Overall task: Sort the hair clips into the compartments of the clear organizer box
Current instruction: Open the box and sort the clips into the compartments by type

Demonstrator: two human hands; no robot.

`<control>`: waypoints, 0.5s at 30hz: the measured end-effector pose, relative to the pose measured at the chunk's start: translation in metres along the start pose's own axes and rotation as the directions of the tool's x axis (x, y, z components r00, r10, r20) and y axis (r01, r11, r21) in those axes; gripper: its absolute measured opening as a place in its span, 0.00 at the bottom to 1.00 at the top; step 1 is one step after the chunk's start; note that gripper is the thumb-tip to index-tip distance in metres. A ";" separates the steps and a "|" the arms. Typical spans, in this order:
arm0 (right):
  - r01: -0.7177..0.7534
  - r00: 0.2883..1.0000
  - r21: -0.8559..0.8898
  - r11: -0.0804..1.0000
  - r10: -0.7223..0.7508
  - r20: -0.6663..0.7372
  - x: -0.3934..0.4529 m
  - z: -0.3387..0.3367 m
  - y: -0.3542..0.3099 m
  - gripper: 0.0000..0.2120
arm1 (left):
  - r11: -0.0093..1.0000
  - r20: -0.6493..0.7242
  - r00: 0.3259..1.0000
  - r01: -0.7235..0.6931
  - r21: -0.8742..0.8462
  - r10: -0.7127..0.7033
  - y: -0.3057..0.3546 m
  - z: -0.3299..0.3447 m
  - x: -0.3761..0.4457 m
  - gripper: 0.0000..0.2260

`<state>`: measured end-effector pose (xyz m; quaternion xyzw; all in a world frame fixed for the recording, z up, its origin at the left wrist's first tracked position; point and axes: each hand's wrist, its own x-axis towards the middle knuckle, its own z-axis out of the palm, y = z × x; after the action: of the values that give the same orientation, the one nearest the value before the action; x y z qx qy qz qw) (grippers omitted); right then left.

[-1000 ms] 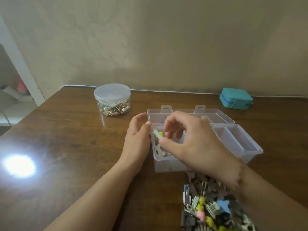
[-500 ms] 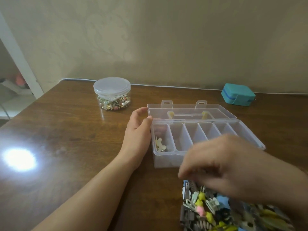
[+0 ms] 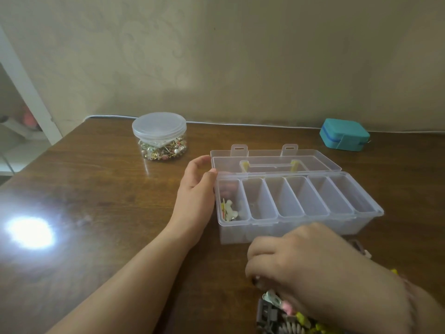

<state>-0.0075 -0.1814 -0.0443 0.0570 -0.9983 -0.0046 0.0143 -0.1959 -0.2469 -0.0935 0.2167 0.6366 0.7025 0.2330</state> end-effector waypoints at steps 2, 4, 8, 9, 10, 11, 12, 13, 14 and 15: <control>-0.032 0.994 0.290 0.957 0.062 -0.093 0.001 -0.016 0.000 0.03 | 1.000 0.006 1.000 0.012 -0.023 -0.012 0.000 0.000 0.000 0.11; -0.085 0.961 0.618 0.782 0.227 -0.156 0.005 -0.031 0.003 0.05 | 1.000 0.009 1.000 0.005 -0.019 -0.005 0.000 0.000 0.000 0.12; -0.156 0.841 0.745 0.648 0.483 -0.244 0.036 -0.039 0.022 0.04 | 0.999 0.033 0.999 -0.021 0.025 0.021 0.003 0.000 -0.002 0.16; -0.200 0.831 0.730 0.653 0.508 -0.227 0.046 -0.039 0.026 0.04 | 1.000 0.033 0.999 -0.017 0.022 0.016 0.003 0.000 -0.002 0.17; -0.251 0.840 0.690 0.679 0.507 -0.194 0.055 -0.037 0.029 0.03 | 1.000 0.029 1.000 -0.009 0.017 0.009 0.003 0.000 -0.002 0.17; -0.293 0.861 0.628 0.721 0.485 -0.155 0.062 -0.035 0.031 0.03 | 1.000 0.023 1.000 -0.002 0.014 0.001 0.003 0.000 -0.003 0.18; -0.320 0.884 0.563 0.762 0.454 -0.112 0.066 -0.032 0.032 0.04 | 1.000 0.016 1.000 0.000 0.011 0.000 0.003 0.000 -0.003 0.18; -0.331 0.903 0.510 0.794 0.424 -0.073 0.069 -0.028 0.031 0.04 | 1.000 0.014 1.000 0.001 0.011 -0.002 0.004 0.000 -0.003 0.18; -0.338 0.915 0.453 0.825 0.401 -0.047 0.071 -0.025 0.030 0.04 | 1.000 0.013 1.000 0.000 0.015 0.000 0.004 0.001 -0.003 0.18; -0.344 0.921 0.388 0.855 0.387 -0.037 0.072 -0.023 0.028 0.04 | 1.000 0.010 1.000 -0.005 0.026 0.004 0.004 0.001 -0.003 0.18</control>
<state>-0.0816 -0.1618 -0.0189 -0.1318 -0.9707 0.1918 0.0606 -0.1932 -0.2485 -0.0897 0.2246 0.6442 0.6935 0.2317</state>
